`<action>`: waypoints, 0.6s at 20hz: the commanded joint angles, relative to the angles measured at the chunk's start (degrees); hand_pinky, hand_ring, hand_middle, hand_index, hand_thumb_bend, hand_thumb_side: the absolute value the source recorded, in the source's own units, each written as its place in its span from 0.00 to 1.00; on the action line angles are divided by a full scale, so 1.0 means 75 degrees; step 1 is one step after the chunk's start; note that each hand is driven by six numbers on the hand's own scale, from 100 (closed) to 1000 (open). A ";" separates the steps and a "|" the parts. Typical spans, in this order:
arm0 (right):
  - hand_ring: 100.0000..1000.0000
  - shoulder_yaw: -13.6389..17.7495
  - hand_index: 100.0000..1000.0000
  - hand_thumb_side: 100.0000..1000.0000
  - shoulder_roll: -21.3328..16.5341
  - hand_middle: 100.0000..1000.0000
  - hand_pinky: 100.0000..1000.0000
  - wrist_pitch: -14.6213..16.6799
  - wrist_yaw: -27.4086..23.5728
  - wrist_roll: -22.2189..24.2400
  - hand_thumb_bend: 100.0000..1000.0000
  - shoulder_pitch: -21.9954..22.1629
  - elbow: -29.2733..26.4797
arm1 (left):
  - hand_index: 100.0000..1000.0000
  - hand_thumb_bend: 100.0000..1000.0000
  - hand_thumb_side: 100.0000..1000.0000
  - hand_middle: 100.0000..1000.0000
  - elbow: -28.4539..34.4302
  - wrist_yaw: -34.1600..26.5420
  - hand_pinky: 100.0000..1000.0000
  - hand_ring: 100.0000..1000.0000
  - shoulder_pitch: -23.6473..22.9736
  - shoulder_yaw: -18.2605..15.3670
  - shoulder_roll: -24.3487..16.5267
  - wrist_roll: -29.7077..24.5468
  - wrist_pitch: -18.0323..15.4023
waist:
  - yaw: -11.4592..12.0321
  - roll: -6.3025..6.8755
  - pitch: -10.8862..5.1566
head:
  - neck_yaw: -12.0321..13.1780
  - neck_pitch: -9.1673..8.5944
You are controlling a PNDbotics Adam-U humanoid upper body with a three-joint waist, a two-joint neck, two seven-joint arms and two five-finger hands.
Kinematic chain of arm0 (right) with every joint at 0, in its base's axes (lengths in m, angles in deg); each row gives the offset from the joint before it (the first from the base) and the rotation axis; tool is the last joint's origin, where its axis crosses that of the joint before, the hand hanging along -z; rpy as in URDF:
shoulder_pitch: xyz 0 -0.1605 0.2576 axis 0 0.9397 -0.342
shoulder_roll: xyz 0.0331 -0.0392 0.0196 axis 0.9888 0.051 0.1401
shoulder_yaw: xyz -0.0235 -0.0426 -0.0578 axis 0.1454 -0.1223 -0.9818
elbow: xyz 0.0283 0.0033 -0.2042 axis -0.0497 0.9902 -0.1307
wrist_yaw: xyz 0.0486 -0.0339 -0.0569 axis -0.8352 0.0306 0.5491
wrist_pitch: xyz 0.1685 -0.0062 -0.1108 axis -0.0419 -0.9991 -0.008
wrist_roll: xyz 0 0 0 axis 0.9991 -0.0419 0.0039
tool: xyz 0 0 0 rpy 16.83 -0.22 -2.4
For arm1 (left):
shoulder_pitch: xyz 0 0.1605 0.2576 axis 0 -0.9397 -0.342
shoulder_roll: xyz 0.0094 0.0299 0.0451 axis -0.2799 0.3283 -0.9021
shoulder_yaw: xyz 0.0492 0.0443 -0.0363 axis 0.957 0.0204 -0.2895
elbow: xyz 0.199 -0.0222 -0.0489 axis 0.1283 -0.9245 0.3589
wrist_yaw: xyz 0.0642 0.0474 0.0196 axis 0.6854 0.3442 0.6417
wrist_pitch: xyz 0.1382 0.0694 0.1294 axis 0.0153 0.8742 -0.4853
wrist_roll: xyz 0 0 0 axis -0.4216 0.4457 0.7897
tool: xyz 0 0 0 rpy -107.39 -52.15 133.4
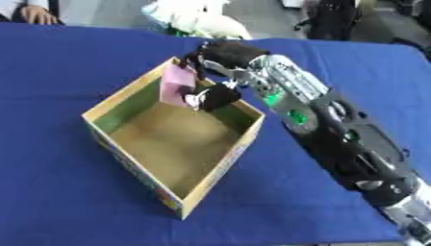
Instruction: Pick up objects on the table and place them in the box.
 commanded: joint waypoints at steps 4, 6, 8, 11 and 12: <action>0.71 -0.0234 0.64 0.56 0.0020 0.48 0.78 0.0292 0.0155 0.0196 0.00 -0.0021 0.0241 | 0.65 0.00 0.81 1.00 0.0146 0.0004 0.87 0.85 0.0077 0.0003 -0.0137 -0.0038 0.0001 | 0.0070 0.0033 -0.0067 | -0.0054 0.0055; 0.71 -0.0299 0.64 0.56 0.0076 0.48 0.78 0.0370 0.0170 0.0257 0.00 0.0005 0.0335 | 0.65 0.00 0.81 1.00 0.0146 0.0001 0.87 0.85 0.0085 0.0008 -0.0133 -0.0043 0.0004 | 0.0077 0.0028 -0.0055 | -0.0060 0.0055; 0.71 -0.0341 0.64 0.56 0.0130 0.48 0.79 0.0441 0.0230 0.0291 0.00 0.0012 0.0427 | 0.65 0.00 0.81 1.00 0.0146 -0.0003 0.87 0.85 0.0097 0.0023 -0.0126 -0.0060 0.0005 | 0.0088 0.0026 -0.0040 | -0.0081 0.0056; 0.72 -0.0396 0.65 0.57 0.0171 0.49 0.81 0.0555 0.0362 0.0346 0.00 0.0045 0.0630 | 0.65 0.00 0.81 1.00 0.0146 -0.0005 0.87 0.85 0.0102 0.0023 -0.0122 -0.0068 0.0000 | 0.0108 0.0027 -0.0016 | -0.0164 0.0056; 0.73 -0.0404 0.65 0.58 0.0188 0.50 0.82 0.0601 0.0416 0.0360 0.00 0.0055 0.0694 | 0.64 0.00 0.81 1.00 0.0146 -0.0003 0.87 0.85 0.0097 0.0022 -0.0120 -0.0069 0.0000 | 0.0113 0.0032 -0.0006 | -0.0196 0.0061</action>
